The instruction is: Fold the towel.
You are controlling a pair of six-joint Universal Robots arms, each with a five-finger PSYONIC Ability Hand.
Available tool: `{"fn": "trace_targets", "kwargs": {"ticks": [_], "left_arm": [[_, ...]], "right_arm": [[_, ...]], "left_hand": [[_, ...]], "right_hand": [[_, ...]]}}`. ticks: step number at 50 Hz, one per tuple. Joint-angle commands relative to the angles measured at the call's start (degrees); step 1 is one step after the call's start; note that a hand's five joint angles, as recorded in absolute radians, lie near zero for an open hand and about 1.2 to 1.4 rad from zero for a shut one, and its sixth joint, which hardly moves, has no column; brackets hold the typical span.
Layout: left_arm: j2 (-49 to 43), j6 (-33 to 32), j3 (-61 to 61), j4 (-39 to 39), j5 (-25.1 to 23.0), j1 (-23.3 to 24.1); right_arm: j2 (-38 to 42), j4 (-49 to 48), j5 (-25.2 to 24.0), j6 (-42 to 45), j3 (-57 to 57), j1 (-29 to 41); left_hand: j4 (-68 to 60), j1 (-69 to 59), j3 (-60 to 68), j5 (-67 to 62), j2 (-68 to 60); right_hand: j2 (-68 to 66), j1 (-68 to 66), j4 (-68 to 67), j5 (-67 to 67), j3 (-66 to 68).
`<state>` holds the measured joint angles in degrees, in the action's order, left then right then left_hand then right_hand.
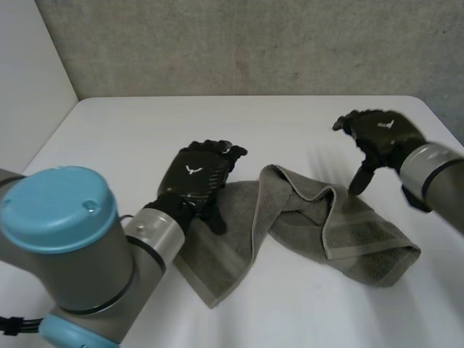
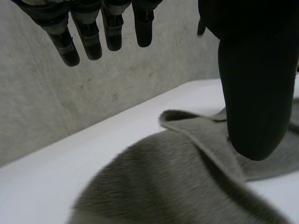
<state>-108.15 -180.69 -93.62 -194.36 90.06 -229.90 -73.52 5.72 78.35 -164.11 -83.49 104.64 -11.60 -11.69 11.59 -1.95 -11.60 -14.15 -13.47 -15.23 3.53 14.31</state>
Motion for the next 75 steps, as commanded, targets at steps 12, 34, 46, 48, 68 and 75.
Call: {"fn": "trace_targets", "kwargs": {"ticks": [12,34,46,48,68,75], "left_arm": [[-16.1,17.5,14.9,-0.1,7.0,7.6],[-27.6,14.9,25.8,-0.2,15.7,8.7],[-31.3,14.9,27.3,-0.1,15.7,8.7],[-31.4,14.9,27.5,-0.1,15.7,8.7],[-31.9,14.8,29.2,0.9,14.2,8.5],[-24.8,14.1,27.4,2.8,14.2,6.2]], "right_arm": [[9.8,-14.7,9.7,-11.8,-7.6,5.2],[11.7,-17.3,10.4,-11.5,-7.7,5.2],[10.9,-17.2,10.2,-11.5,-7.7,4.7],[10.7,-17.2,10.2,-11.5,-7.8,4.7],[7.7,-17.0,9.5,-11.3,-7.6,4.4],[-1.1,-16.3,6.0,-6.3,-5.4,4.0]], "left_hand": [[-8.0,-7.9,8.0,-7.7,-8.0],[-8.4,-8.3,8.4,-8.0,-8.4],[-15.6,-15.5,15.6,-15.3,-15.6],[-17.8,-17.7,17.8,-17.4,-17.8],[-68.4,-68.3,68.4,-68.0,-68.4],[-68.4,-68.3,68.4,-68.0,-68.4]], "right_hand": [[2.7,2.0,3.8,-2.1,-2.9],[-26.2,-26.9,-25.1,26.8,26.0],[-44.2,-44.9,-43.1,44.8,44.1],[-44.2,-44.9,-43.1,44.8,44.1],[-48.1,-48.8,-47.0,48.7,47.9],[-65.8,-66.5,-64.7,66.4,65.6]]}}
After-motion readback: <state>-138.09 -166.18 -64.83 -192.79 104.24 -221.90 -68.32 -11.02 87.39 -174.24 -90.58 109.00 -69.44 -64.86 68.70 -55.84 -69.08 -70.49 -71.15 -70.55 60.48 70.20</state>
